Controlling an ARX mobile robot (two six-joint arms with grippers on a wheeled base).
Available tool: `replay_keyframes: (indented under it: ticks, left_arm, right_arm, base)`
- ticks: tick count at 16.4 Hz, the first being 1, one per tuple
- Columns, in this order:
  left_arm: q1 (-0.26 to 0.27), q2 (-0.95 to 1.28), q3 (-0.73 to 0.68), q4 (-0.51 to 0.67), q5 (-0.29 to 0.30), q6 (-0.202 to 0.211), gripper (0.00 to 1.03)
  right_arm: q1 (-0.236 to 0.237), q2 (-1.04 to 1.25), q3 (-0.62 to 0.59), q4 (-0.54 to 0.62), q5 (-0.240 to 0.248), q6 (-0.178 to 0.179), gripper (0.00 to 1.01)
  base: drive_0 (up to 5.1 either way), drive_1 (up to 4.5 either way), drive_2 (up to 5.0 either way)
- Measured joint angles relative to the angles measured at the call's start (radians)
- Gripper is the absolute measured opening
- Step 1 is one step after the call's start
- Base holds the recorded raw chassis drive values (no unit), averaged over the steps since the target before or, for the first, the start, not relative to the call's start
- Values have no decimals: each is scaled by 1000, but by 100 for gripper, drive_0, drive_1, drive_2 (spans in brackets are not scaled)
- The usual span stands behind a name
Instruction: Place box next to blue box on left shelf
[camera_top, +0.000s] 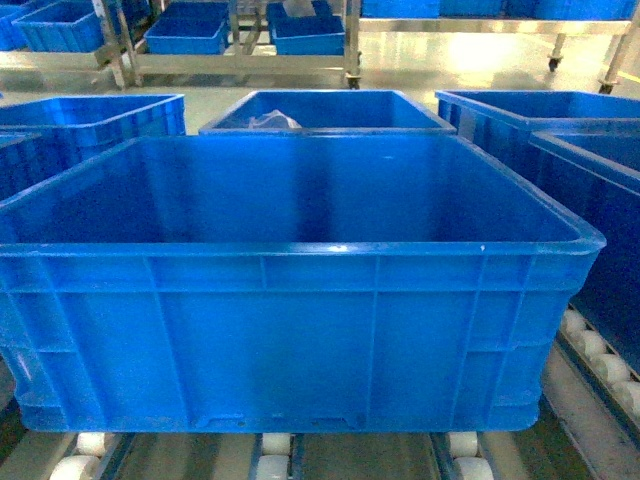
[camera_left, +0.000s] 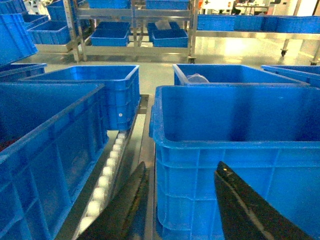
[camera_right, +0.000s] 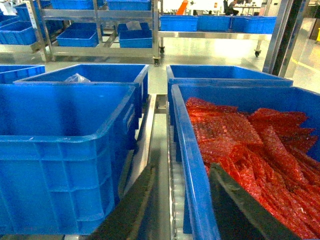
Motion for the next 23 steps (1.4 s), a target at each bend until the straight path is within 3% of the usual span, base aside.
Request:
replay_keyframes:
  ticks: [5,6,23]
  left_arm:
    - [0,0,0,0,0,0,99]
    - [0,0,0,0,0,1,97]
    - [0,0,0,0,0,0,98]
  right_arm:
    - [0,0,0,0,0,0,94]
    - [0,0,0,0,0,0,100]
    - [0,0,0,0,0,0,98]
  base:
    - [0,0,0]
    - [0,0,0]
    - [0,0,0]
